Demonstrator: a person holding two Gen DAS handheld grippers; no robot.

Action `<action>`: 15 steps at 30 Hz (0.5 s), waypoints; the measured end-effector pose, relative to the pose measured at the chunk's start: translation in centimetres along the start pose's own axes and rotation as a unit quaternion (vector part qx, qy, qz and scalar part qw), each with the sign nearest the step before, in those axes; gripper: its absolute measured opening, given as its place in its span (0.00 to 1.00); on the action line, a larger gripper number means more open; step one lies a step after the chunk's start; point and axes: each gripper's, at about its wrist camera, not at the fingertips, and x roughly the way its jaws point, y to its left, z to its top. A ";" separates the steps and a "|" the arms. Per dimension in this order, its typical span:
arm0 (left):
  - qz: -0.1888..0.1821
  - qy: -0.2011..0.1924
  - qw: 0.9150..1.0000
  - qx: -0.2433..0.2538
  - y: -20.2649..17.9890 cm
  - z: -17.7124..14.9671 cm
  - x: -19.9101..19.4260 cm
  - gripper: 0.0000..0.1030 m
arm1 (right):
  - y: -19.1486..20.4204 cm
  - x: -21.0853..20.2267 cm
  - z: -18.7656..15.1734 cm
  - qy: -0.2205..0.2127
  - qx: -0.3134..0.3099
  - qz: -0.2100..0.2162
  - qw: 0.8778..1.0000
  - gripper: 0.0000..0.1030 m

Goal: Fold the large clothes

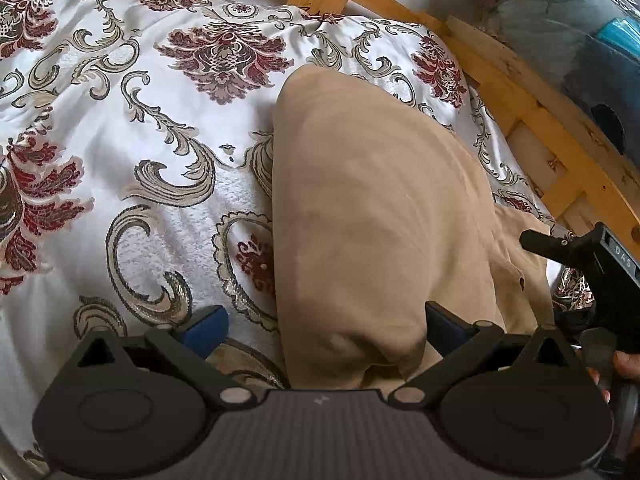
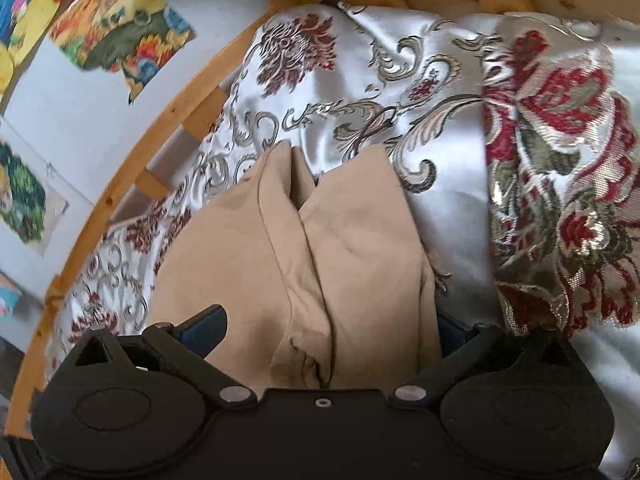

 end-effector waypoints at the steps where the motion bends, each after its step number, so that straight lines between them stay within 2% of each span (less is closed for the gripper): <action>1: 0.000 0.000 1.000 0.000 0.0 0.0 0.0 1.00 | 0.2 0.2 -0.1 0.004 -0.009 -0.006 1.000 0.99; 8: -0.003 -0.002 1.000 0.016 -0.1 0.0 -0.2 1.00 | 1.8 1.7 -1.3 0.020 -0.112 -0.055 0.992 0.99; 12: -0.017 0.004 0.995 0.102 -0.6 1.4 -1.0 1.00 | 2.1 2.0 -1.7 0.023 -0.138 -0.067 0.988 0.99; 15: -0.024 -0.007 0.991 0.133 -0.8 2.9 -1.8 1.00 | 2.4 2.2 -1.9 0.023 -0.156 -0.076 0.985 0.99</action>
